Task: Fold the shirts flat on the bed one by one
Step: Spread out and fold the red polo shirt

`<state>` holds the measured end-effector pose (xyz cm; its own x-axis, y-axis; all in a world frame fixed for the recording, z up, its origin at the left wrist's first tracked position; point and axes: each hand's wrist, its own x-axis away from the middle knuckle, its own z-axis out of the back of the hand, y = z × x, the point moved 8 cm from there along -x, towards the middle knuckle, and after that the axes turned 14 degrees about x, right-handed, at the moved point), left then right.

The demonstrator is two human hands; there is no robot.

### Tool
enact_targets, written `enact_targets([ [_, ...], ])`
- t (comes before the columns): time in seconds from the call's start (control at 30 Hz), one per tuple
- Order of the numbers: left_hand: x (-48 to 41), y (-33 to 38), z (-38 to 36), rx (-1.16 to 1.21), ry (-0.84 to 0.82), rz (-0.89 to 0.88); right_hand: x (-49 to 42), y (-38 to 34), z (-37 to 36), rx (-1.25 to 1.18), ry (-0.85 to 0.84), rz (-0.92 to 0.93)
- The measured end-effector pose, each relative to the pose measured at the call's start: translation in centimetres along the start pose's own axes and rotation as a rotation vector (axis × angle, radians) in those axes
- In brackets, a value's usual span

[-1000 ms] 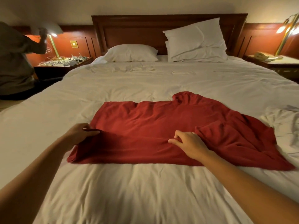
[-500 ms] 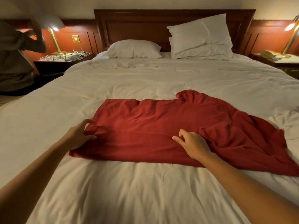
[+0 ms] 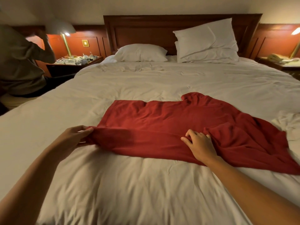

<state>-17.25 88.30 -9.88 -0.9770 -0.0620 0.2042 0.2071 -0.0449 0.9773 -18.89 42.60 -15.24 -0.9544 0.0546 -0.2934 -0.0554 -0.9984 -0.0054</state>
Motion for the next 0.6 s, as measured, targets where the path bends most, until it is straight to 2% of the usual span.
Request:
enact_targets([
  [0.13, 0.3, -1.4, 2.1, -0.395, -0.001, 0.126, 0.3, 0.4, 0.2, 0.009, -0.033, -0.034],
  [0.23, -0.7, -2.3, 2.1, -0.509, 0.041, 0.232, 0.0, 0.2, 0.3, -0.004, -0.085, -0.036],
  [0.43, -4.8, -1.2, -1.8, -0.591, 0.162, 0.036, -1.0, 0.4, 0.4, -0.182, -0.201, 0.039],
  [0.6, -7.0, -1.2, -2.8, -0.669, 0.245, -0.049, -1.9, 0.3, 1.5, -0.282, -0.11, 0.051],
])
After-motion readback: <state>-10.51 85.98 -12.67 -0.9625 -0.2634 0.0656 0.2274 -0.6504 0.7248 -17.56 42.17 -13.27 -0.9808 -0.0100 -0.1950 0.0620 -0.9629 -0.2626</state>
